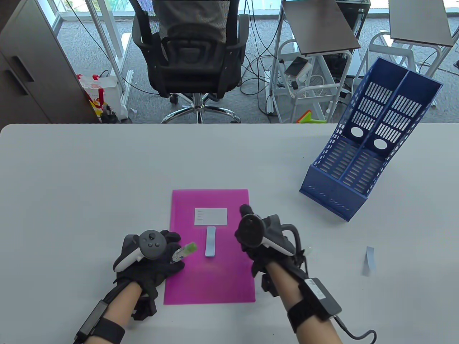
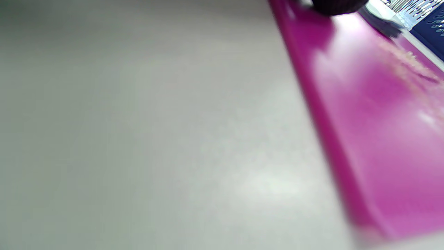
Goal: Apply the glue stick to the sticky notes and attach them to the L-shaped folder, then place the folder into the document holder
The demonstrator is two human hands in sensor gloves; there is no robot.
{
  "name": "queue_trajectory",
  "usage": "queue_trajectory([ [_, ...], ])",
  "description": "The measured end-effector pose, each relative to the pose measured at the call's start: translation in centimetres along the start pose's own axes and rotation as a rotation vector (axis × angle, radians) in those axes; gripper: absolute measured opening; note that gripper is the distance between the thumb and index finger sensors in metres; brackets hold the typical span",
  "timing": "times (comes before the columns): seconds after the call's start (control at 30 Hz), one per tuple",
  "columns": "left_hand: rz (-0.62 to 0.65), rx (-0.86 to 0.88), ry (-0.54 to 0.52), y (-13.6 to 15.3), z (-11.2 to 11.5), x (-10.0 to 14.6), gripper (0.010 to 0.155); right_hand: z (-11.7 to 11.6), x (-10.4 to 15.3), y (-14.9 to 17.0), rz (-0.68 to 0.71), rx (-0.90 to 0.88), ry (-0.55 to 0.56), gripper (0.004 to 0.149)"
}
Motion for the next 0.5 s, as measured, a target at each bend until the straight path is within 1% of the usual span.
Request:
queue_trajectory([
  [0.07, 0.0, 0.0, 0.0, 0.0, 0.0, 0.0, 0.051, 3.2, 2.2, 3.8, -0.078, 0.116, 0.075, 0.076],
  [0.1, 0.0, -0.001, 0.0, 0.0, 0.0, 0.0, 0.051, 4.4, 3.2, 5.6, -0.121, 0.161, 0.092, 0.073],
  [0.17, 0.0, -0.002, 0.0, 0.0, 0.0, 0.0, 0.051, 5.6, 5.0, 8.7, -0.205, 0.24, 0.098, 0.07],
  [0.2, -0.001, -0.005, -0.002, 0.0, 0.0, 0.0, 0.051, 5.9, 6.3, 10.9, -0.263, 0.278, 0.074, 0.069],
  [0.27, -0.002, -0.008, -0.003, 0.0, 0.0, 0.0, 0.051, 5.7, 8.3, 14.4, -0.371, 0.298, 0.011, 0.068],
  [0.33, -0.001, -0.006, -0.002, 0.0, 0.0, 0.0, 0.051, 5.3, 9.9, 16.8, -0.43, 0.282, -0.009, 0.067],
  [0.4, -0.003, -0.009, -0.004, -0.1, 0.0, 0.0, 0.051, 4.4, 11.2, 18.8, -0.475, 0.244, -0.032, 0.072],
  [0.5, -0.006, -0.014, -0.007, -0.1, 0.0, 0.0, 0.051, 2.9, 12.1, 20.2, -0.511, 0.235, -0.091, 0.076],
])
Point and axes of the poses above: the tracker on the back of each hand, its own y axis roughly to the little-finger side, its own x axis roughly from the fingertips to the wrist, z = x × y, the point moved 4 cm from there along -x, roughly from the wrist to the fingertips, and after that the axes turned 14 degrees about -x, right-handed, at the moved point
